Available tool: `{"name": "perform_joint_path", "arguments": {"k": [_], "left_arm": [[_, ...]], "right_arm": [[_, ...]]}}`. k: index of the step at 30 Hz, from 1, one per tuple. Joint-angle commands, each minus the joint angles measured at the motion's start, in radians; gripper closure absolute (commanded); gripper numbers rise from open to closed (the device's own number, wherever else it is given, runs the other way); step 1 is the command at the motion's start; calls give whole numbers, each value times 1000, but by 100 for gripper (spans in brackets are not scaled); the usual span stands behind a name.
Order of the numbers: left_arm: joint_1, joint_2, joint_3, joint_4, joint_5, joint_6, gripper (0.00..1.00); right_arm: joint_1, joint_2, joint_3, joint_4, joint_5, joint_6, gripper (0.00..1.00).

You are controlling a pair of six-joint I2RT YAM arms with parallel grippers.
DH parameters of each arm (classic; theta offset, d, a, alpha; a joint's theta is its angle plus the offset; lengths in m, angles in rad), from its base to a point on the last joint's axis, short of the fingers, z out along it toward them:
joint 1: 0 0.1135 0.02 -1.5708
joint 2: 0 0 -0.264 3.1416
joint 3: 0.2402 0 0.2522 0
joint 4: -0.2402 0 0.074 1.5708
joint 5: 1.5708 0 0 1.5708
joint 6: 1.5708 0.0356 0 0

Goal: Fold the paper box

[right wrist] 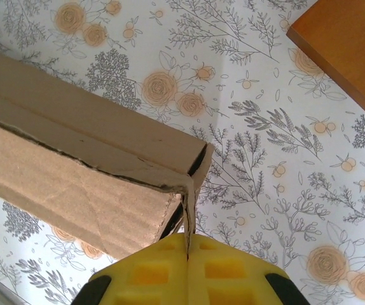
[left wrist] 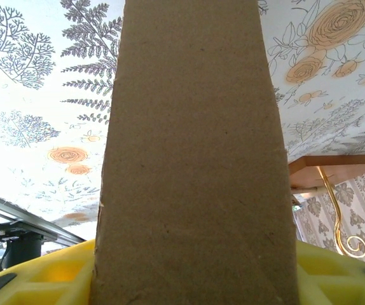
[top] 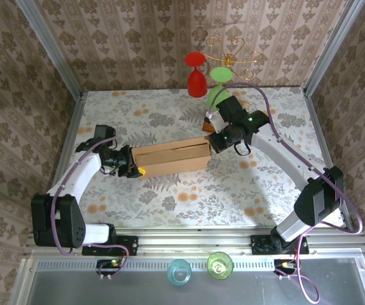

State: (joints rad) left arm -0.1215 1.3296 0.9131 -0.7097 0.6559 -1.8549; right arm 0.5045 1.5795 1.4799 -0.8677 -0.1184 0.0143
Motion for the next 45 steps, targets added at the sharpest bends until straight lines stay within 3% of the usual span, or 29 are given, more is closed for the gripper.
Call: {"name": "perform_joint_path", "arguments": {"k": [1, 17, 34, 38, 42, 45], "left_arm": [[10, 9, -32, -32, -109, -40, 63], [15, 26, -57, 4, -119, -84, 65], [38, 34, -57, 14, -112, -64, 64], [45, 37, -47, 35, -108, -40, 57], [63, 28, -24, 45, -117, 35, 39], [77, 10, -12, 60, -114, 117, 31]], "right_arm": [[13, -6, 19, -8, 46, 124, 100], [71, -5, -28, 47, 105, 322, 100], [117, -18, -160, 151, 210, 376, 100], [126, -19, -170, 156, 242, 376, 100], [126, -8, -149, 135, 265, 379, 100], [126, 13, -117, 110, 274, 384, 100]]}}
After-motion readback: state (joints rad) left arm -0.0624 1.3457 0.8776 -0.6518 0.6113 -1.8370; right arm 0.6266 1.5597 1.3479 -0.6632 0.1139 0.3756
